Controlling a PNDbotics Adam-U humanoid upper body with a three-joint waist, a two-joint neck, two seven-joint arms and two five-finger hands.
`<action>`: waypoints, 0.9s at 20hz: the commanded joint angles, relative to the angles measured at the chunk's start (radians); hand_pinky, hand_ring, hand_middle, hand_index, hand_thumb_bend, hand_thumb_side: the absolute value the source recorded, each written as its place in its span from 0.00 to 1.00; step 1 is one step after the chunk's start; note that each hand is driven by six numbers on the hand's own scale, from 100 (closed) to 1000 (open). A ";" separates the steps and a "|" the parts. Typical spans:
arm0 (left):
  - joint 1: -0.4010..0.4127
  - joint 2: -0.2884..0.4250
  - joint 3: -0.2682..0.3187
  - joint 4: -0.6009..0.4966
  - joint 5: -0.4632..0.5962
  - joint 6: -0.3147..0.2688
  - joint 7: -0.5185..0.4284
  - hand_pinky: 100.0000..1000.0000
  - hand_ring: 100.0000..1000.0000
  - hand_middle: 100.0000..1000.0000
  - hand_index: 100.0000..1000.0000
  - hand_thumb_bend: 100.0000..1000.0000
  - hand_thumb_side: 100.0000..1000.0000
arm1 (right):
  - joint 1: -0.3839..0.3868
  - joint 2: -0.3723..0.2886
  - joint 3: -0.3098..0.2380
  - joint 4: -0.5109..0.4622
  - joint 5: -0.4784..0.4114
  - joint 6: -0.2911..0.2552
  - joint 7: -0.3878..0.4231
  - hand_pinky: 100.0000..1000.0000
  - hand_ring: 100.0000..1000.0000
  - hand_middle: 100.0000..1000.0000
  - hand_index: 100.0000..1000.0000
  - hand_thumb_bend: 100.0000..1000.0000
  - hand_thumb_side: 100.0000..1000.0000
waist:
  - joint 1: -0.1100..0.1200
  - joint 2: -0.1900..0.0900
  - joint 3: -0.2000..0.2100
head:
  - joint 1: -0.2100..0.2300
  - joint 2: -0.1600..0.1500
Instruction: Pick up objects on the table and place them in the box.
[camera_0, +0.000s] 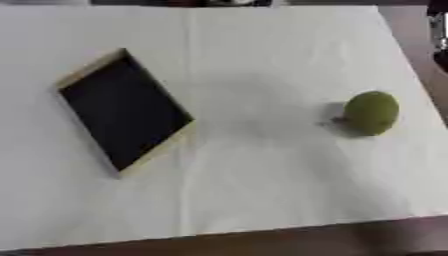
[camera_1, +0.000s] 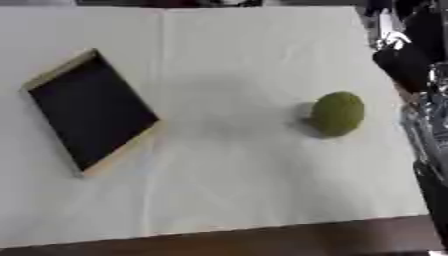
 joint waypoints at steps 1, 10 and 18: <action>-0.004 0.010 0.008 -0.020 -0.003 -0.002 -0.002 0.66 0.64 0.67 0.74 0.00 0.56 | -0.006 -0.021 -0.012 -0.021 0.009 0.002 0.000 0.85 0.72 0.54 0.71 0.00 0.35 | 0.003 -0.014 -0.001 | 0.005 0.001; -0.004 0.010 0.008 -0.020 -0.004 -0.003 -0.002 0.66 0.64 0.67 0.74 0.00 0.56 | 0.004 -0.034 -0.014 -0.021 0.016 0.001 -0.001 0.85 0.72 0.54 0.71 0.00 0.34 | 0.002 -0.013 -0.002 | 0.013 0.003; 0.000 0.020 0.011 -0.020 -0.008 -0.003 0.001 0.66 0.64 0.68 0.74 0.00 0.56 | 0.093 -0.152 -0.013 -0.021 0.092 0.000 -0.011 0.84 0.72 0.55 0.71 0.00 0.23 | -0.005 -0.020 -0.015 | 0.030 0.007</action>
